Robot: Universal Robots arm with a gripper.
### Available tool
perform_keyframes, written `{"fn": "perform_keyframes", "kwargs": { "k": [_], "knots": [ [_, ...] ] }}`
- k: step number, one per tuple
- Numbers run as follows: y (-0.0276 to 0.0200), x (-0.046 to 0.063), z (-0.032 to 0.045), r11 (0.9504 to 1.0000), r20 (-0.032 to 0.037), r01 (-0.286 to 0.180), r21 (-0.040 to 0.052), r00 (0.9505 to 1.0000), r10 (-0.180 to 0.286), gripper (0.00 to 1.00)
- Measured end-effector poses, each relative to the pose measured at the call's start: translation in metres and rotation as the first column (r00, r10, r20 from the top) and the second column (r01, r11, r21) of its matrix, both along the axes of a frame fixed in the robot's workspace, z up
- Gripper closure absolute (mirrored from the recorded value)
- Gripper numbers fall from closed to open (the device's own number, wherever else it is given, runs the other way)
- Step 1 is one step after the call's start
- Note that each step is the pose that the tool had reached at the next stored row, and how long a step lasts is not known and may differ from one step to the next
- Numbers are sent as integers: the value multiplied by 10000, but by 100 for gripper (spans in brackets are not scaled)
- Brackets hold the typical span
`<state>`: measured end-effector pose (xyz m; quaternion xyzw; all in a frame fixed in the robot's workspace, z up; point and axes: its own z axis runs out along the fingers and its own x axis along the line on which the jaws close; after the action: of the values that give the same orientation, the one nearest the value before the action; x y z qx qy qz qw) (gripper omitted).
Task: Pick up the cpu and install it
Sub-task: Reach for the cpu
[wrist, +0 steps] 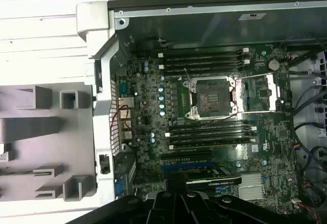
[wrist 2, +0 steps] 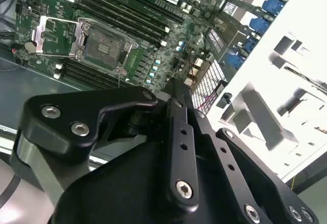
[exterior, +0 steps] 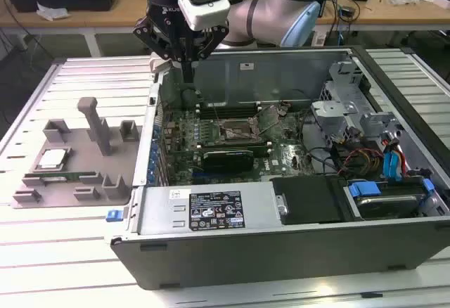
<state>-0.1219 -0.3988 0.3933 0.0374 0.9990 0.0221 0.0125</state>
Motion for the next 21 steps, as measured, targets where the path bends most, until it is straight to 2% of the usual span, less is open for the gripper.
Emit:
{"fn": "perform_keyframes", "kwargs": {
  "k": [14,18,21],
  "knots": [
    [0,-43,0,10000,-1,1,0,10000,-1,89],
    [0,-165,0,10000,2,0,0,10000,0,89],
    [0,-202,0,10000,2,1,0,10000,-1,89]
  ]
}}
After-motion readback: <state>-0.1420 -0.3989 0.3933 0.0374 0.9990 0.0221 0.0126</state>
